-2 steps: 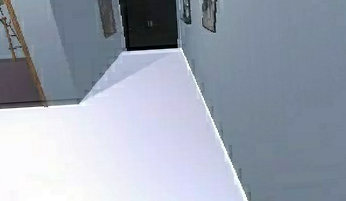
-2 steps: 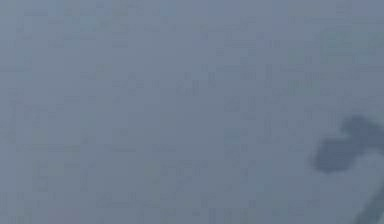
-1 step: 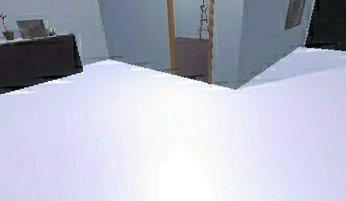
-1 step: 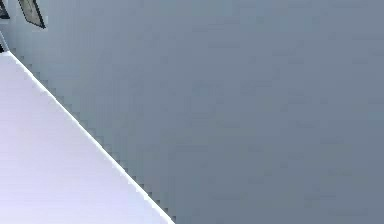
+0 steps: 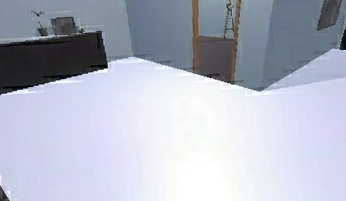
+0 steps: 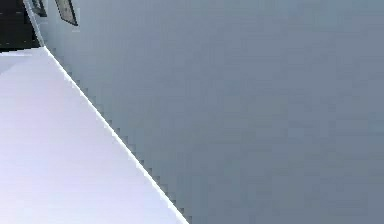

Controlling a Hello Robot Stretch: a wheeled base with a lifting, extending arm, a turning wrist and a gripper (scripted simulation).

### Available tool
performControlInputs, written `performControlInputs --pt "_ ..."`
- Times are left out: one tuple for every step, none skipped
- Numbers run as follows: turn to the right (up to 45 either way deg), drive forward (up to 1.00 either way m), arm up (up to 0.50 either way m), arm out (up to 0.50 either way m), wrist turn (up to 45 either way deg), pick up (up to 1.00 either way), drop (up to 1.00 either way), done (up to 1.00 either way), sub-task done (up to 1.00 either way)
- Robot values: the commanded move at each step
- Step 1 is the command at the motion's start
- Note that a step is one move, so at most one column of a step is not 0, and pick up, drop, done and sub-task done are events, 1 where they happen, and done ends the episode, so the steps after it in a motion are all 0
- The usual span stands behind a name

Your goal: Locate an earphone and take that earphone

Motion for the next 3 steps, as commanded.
performControlInputs --pt "0.0 0.5 0.0 0.0 0.0 0.0 0.0 0.0 0.0" --pt "-27.0 0.0 0.0 0.0 0.0 0.0 0.0 0.0 0.0" --pt "0.0 1.0 0.0 0.0 0.0 0.0 0.0 0.0 0.0"
